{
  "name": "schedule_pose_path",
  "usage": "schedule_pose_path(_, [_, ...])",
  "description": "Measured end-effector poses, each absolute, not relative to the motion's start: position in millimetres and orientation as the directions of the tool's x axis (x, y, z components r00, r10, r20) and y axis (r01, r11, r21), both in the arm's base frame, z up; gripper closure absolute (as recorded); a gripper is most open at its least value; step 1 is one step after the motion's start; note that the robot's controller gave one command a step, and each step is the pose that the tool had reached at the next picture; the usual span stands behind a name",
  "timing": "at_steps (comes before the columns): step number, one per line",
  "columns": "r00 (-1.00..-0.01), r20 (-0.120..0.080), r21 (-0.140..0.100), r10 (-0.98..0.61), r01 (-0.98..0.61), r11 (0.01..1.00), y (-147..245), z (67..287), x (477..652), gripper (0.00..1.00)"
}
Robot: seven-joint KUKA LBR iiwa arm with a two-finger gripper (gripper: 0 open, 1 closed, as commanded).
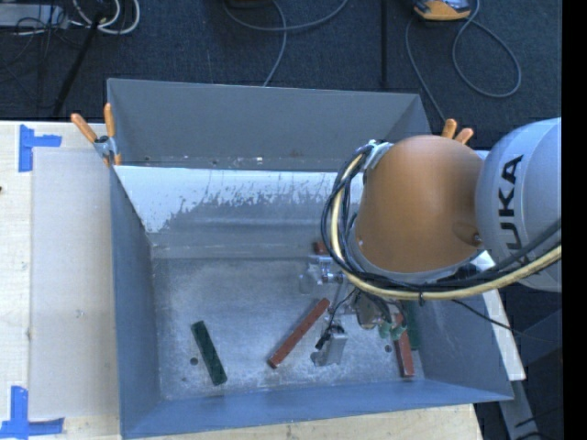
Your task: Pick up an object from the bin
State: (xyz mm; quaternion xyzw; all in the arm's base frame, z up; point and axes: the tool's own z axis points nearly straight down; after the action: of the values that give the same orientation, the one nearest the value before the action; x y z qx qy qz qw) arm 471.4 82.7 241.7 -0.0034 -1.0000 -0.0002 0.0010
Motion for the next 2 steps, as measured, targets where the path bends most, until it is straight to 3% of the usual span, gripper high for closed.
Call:
schedule_pose_path(1, [-0.985,-0.002,0.0,-0.174,-0.174,0.985,114,67,482.3,0.0])
schedule_pose_path(2, [-0.951,-0.002,-0.003,-0.308,-0.308,0.951,55,74,540.3,0.0])
